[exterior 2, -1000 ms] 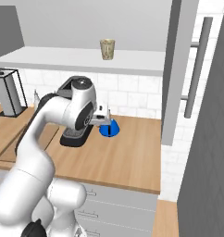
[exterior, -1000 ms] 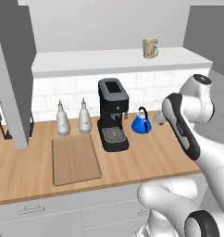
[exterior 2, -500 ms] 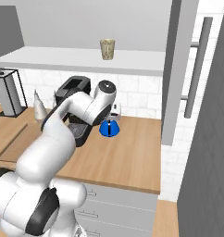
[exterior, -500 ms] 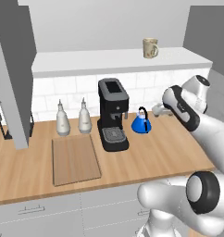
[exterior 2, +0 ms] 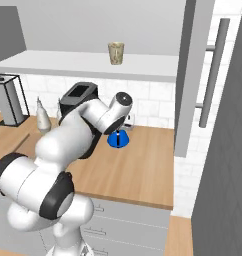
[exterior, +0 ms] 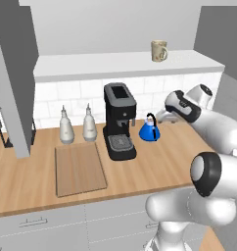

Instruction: Pick the kettle from the counter and place it on the tray. Then pick the mug from the cabinet and place it on the tray. Then close the cabinet doors.

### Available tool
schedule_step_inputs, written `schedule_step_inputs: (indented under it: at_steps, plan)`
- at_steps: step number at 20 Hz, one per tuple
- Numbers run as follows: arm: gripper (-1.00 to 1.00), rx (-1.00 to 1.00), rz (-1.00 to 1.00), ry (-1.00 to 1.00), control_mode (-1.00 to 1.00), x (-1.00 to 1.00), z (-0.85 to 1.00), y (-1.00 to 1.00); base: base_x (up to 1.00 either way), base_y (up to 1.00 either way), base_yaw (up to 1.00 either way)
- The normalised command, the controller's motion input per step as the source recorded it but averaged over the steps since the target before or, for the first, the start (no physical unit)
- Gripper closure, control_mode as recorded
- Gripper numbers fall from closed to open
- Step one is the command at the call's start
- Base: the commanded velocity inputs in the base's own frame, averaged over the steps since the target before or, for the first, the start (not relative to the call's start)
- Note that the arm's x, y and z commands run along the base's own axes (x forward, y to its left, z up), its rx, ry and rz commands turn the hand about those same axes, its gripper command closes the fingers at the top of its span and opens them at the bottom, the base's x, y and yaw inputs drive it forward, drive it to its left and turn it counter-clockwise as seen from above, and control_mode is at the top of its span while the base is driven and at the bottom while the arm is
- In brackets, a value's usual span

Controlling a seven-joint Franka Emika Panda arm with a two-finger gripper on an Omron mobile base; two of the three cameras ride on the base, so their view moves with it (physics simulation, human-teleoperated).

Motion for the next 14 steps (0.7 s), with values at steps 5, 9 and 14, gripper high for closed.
schedule_step_inputs:
  at_steps: [5,9,14]
  plan:
    - [-1.0,0.0,-0.01,0.0,-1.0,0.42,-0.3,0.0,0.0,0.0,0.0]
    - [-1.0,0.01,-0.01,0.0,-1.0,0.47,-0.12,0.0,0.0,0.0,0.0]
    - [-1.0,0.0,-0.03,0.01,-1.0,0.43,-0.06,0.0,0.0,0.0,0.0]
